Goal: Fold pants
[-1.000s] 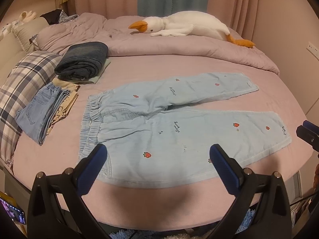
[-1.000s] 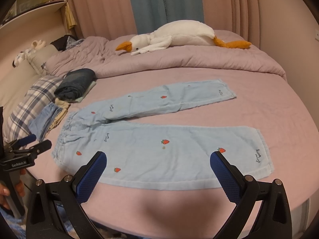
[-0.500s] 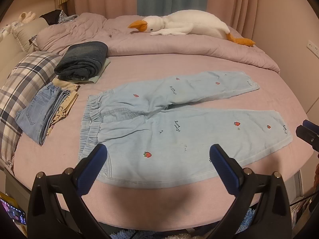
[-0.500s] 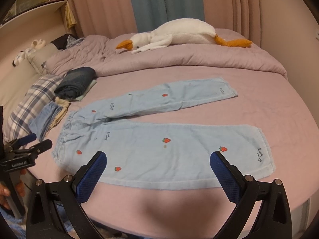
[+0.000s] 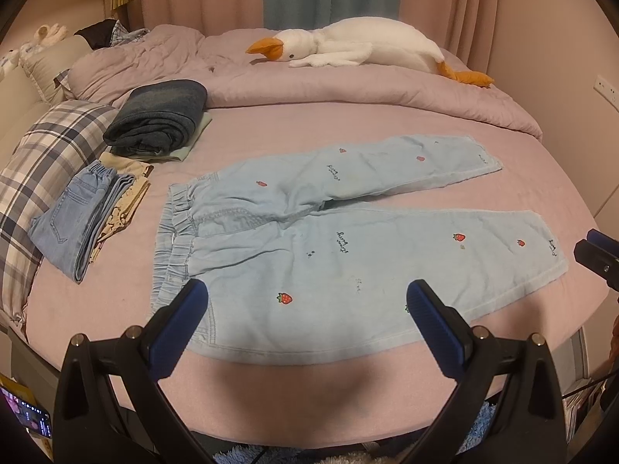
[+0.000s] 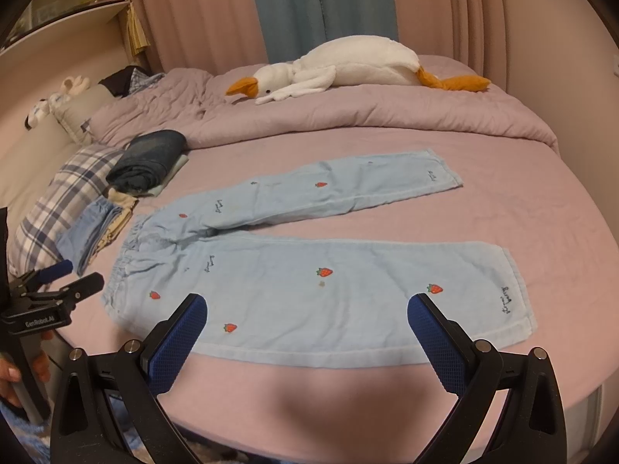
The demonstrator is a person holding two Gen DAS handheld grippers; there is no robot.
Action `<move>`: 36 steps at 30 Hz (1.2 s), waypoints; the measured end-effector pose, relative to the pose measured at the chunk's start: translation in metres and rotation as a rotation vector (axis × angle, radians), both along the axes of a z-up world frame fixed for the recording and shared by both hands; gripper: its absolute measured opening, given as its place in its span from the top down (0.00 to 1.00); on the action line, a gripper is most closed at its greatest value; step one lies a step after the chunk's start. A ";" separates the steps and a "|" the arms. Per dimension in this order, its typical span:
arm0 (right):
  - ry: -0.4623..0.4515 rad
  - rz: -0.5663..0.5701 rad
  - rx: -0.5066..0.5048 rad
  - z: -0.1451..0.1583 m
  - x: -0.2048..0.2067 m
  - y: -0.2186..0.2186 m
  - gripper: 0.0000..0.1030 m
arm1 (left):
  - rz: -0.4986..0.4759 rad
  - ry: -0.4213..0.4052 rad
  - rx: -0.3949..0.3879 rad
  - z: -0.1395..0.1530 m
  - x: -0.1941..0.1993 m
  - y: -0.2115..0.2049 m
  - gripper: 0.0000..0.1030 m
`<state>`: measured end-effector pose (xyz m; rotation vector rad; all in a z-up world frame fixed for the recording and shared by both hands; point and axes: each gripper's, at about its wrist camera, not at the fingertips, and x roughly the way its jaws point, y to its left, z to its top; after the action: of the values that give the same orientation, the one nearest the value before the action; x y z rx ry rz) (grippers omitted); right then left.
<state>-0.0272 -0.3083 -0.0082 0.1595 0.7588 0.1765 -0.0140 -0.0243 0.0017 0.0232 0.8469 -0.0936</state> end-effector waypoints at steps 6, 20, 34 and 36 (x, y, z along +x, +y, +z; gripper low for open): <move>0.001 0.001 0.000 -0.001 0.000 0.000 0.00 | -0.004 0.001 0.003 -0.001 0.000 -0.002 0.00; 0.000 -0.001 0.003 -0.001 -0.001 0.002 0.00 | -0.008 0.002 0.007 -0.001 0.000 -0.003 0.00; 0.003 0.001 0.004 -0.004 -0.001 0.005 0.00 | -0.011 0.003 0.010 -0.001 0.000 -0.005 0.00; 0.004 0.000 0.004 -0.005 -0.001 0.005 0.00 | -0.011 0.002 0.010 -0.001 0.000 -0.005 0.00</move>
<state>-0.0284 -0.3030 -0.0129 0.1641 0.7624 0.1778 -0.0142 -0.0296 0.0011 0.0366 0.8497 -0.0997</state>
